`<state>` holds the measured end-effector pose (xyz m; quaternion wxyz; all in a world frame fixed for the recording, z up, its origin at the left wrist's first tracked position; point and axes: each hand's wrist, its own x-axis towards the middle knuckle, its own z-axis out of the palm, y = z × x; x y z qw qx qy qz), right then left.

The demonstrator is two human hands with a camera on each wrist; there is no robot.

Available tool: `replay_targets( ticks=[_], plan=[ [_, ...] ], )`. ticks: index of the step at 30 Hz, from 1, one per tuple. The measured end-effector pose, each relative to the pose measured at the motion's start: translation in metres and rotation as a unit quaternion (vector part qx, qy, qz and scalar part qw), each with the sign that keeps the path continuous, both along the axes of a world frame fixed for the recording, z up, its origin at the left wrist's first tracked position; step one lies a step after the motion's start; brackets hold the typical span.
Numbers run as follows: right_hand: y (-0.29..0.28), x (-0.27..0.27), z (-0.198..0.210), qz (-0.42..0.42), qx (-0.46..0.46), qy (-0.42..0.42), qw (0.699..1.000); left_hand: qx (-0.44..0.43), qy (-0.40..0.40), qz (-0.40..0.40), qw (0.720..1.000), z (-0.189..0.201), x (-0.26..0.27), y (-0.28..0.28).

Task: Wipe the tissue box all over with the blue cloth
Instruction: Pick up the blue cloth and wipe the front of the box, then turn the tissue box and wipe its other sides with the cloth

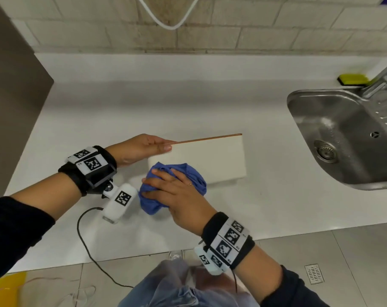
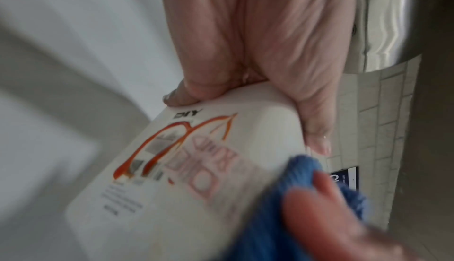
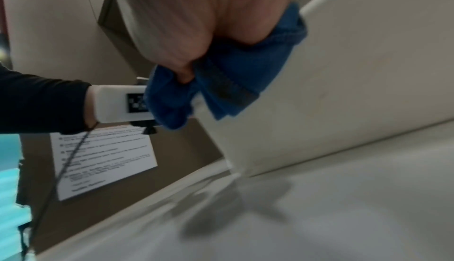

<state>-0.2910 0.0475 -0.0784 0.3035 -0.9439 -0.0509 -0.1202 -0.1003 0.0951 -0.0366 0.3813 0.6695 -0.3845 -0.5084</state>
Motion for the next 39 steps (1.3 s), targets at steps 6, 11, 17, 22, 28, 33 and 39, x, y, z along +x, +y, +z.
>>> replay_targets(
  ticks=[6, 11, 17, 22, 28, 33, 39],
  plan=[
    [-0.059, -0.057, 0.003, -0.035, 0.013, -0.031, 0.999, -0.033, -0.006, -0.003, 0.999, -0.006, -0.004, 0.006],
    [-0.128, -0.103, 0.007, -0.301, 0.098, 0.045, 0.947, -0.034, -0.044, 0.005, 0.998, -0.005, -0.01, 0.014],
    [-0.154, -0.147, 0.019, -0.441, 0.379, -0.1, 0.807, -0.071, -0.212, -0.116, 0.968, -0.006, -0.032, 0.033],
    [-0.165, -0.152, 0.023, -0.408, 0.492, -0.157, 0.753, -0.061, -0.413, -0.179, 0.891, -0.014, -0.021, 0.06],
    [-0.169, -0.154, 0.022, -0.379, 0.536, -0.144, 0.74, -0.074, -0.53, -0.125, 0.836, -0.004, -0.103, 0.045],
    [-0.169, -0.149, 0.017, -0.385, 0.56, -0.127, 0.723, 0.006, -0.556, 0.016, 0.831, -0.022, -0.183, -0.001],
    [-0.169, -0.148, 0.017, -0.382, 0.568, -0.12, 0.719, -0.003, -0.588, 0.054, 0.807, -0.024, -0.179, -0.009]
  ],
)
